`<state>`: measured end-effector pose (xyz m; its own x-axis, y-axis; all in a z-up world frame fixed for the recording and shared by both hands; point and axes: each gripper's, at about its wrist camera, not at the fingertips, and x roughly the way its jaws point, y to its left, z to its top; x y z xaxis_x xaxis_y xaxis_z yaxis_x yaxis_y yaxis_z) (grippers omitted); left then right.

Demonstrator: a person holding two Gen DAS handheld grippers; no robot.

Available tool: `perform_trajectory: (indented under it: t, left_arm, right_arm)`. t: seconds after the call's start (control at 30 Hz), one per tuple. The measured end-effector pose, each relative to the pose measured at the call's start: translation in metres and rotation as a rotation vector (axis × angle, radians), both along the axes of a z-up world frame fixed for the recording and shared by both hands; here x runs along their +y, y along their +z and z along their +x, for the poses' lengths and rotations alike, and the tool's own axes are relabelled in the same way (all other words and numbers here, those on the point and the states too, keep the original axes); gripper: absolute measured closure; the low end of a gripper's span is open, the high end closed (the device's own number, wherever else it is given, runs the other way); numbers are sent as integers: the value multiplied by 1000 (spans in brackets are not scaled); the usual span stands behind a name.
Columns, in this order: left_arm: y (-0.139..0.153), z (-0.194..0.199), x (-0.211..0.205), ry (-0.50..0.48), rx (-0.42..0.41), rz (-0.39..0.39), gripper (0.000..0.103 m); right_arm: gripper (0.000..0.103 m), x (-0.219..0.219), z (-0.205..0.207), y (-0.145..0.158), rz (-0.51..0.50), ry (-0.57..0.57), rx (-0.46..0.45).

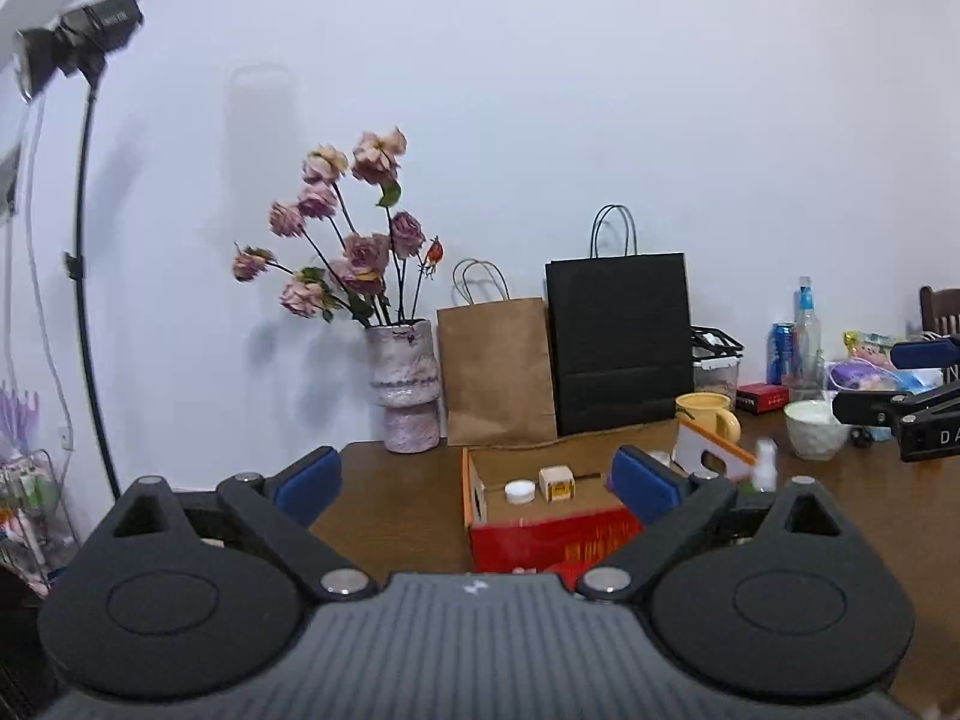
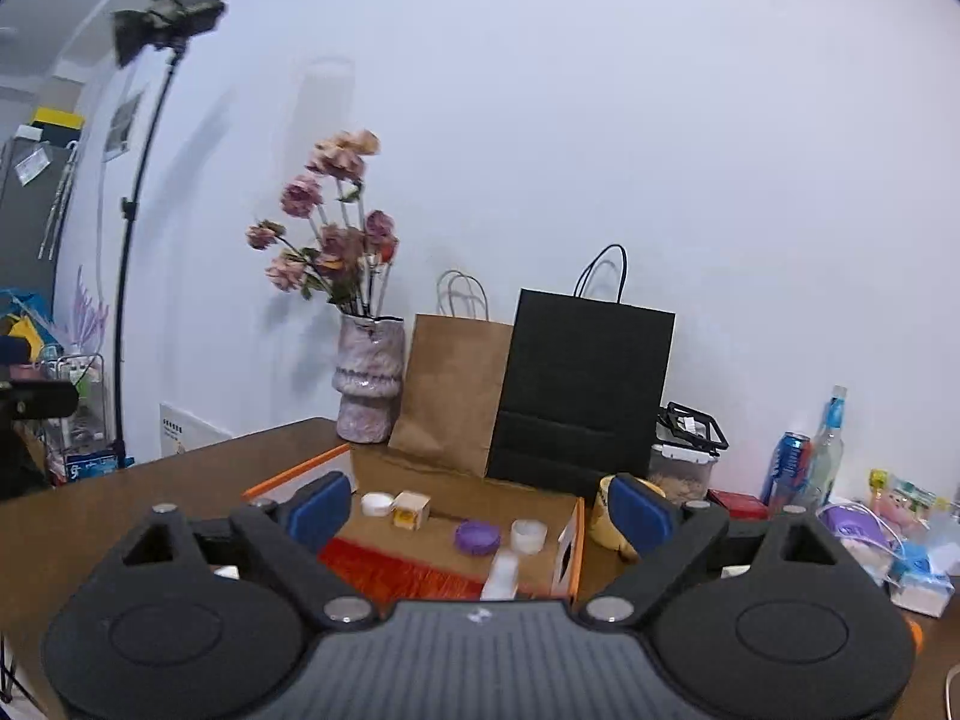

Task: Organize rigid objects
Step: 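Withdraw both open tools from the red box back toward the table, then grasp the blue gear cap with the left tool while the right grasps the round lid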

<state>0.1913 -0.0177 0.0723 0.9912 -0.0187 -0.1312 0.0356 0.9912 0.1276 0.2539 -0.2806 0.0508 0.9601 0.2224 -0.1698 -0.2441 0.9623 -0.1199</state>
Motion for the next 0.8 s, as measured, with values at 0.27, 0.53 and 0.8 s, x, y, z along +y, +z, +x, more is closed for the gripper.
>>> perform_trajectory:
  t: [0.27,0.53,0.8]
  left_arm:
    - [-39,-65,-2,-4,97,-10,0]
    - [-41,-50,3,-9,106,-49,0]
    - [-63,-3,-1,-60,223,-111,9]
  right_arm:
    - [7,7,-89,-55,116,-3,71]
    - [7,13,-85,-61,108,-4,94]
    - [16,13,-46,-65,110,7,145]
